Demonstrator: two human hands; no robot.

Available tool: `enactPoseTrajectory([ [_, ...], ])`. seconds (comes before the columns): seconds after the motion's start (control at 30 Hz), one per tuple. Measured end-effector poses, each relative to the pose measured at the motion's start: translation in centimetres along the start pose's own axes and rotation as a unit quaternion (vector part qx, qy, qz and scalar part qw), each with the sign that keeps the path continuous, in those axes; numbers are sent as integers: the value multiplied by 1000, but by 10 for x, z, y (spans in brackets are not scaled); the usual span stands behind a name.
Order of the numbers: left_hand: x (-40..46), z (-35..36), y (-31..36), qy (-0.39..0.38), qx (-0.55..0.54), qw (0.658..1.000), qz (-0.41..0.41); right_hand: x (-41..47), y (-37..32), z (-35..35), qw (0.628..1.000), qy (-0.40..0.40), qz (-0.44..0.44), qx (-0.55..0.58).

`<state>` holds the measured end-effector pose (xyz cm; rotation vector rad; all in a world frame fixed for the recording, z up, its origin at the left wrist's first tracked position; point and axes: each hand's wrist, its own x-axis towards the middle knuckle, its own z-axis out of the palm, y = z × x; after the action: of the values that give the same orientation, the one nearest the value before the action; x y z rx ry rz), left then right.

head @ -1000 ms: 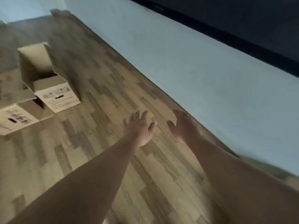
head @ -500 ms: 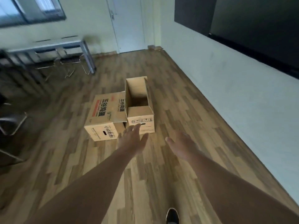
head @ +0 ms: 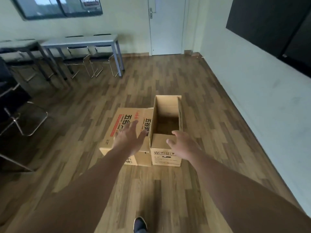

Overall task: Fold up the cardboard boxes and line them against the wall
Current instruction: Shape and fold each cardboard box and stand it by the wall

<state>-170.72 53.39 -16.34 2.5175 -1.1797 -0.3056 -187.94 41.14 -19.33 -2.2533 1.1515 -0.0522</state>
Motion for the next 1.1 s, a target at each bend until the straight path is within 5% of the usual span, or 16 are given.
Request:
enactPoseTrajectory([
  [0.47, 344, 67, -33, -106, -31, 994, 10, 316, 10, 13, 992, -18, 121, 33],
  [0.63, 446, 142, -28, -174, -26, 984, 9, 419, 65, 30, 979, -43, 193, 54],
  [1.1, 667, 388, -53, -213, -50, 971, -93, 657, 228, 138, 946, -21, 319, 50],
])
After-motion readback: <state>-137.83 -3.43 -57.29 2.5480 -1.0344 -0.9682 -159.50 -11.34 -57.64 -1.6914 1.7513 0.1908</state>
